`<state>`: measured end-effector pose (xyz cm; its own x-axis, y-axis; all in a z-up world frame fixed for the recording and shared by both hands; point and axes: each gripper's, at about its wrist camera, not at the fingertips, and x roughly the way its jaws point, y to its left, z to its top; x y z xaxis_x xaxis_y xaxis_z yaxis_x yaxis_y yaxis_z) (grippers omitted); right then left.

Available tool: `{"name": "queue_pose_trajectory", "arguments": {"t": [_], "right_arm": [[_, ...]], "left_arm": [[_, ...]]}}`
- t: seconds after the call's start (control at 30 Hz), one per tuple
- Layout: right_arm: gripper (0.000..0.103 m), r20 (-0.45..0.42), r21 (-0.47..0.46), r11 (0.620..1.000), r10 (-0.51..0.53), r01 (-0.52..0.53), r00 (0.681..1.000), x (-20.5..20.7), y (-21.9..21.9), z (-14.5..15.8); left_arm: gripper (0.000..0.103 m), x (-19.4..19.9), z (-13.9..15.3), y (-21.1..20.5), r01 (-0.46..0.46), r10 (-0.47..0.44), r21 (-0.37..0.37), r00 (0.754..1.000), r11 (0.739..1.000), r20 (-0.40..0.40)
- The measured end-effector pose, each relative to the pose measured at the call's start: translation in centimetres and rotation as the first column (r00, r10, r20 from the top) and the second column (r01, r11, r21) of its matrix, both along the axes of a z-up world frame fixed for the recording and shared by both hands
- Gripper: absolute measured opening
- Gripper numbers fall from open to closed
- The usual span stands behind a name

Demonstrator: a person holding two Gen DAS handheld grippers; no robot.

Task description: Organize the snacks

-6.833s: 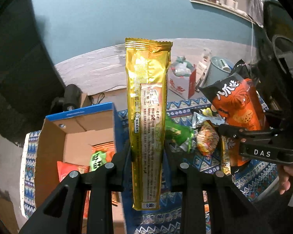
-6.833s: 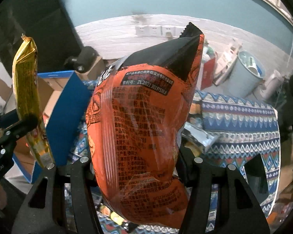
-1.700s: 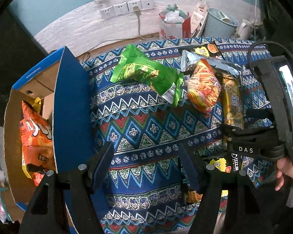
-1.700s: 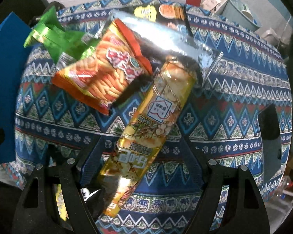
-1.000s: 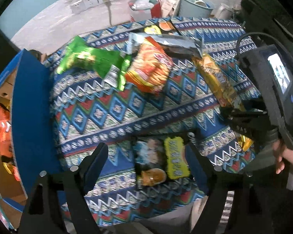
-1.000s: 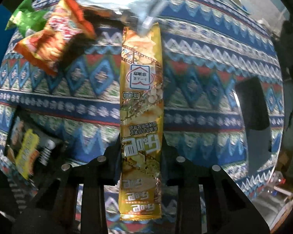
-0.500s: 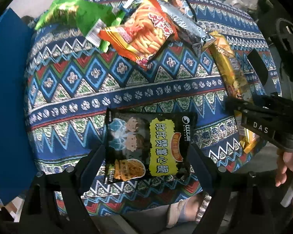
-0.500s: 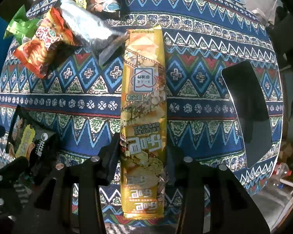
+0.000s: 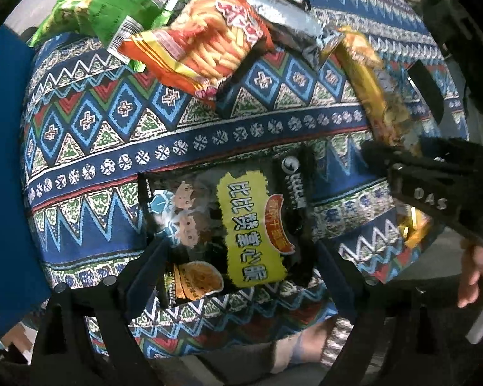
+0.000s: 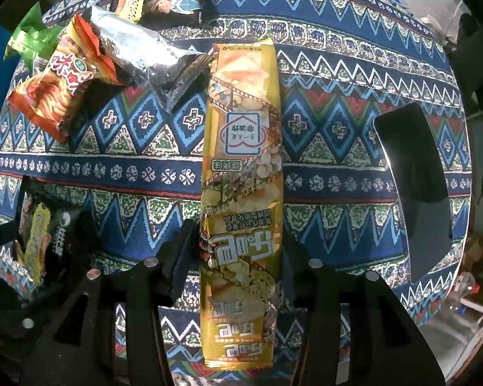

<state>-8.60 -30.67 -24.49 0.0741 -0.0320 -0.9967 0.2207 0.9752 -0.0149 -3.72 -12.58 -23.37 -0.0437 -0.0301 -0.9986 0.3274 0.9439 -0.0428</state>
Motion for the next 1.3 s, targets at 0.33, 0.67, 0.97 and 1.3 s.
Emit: {"name": "queue_pose_trajectory", "arguments": {"t": [0.33,0.67,0.97,1.3], "right_arm": [[0.042,0.029,-0.009,1.000,0.020,-0.020,0.999,0.5,0.3,0.6],[0.029,0.088,-0.040,0.999,0.024,-0.021,0.996,0.7,0.4,3.0],[0.028,0.166,-0.052,0.999,0.005,0.004,0.986,1.0,0.6,6.3],[0.028,0.285,-0.069,0.998,0.025,-0.006,0.958,0.8,2.7,10.8]], "left_arm": [[0.088,0.6,-1.9,-0.2,0.025,-0.025,0.000,0.998,1.000,0.049],[0.031,2.1,0.1,0.7,0.052,-0.051,-0.002,0.990,0.999,0.134],[0.026,2.9,2.7,2.1,0.063,-0.059,-0.012,0.981,0.998,0.186],[0.026,2.6,7.6,2.6,0.099,-0.096,0.005,0.944,0.995,0.315]]}}
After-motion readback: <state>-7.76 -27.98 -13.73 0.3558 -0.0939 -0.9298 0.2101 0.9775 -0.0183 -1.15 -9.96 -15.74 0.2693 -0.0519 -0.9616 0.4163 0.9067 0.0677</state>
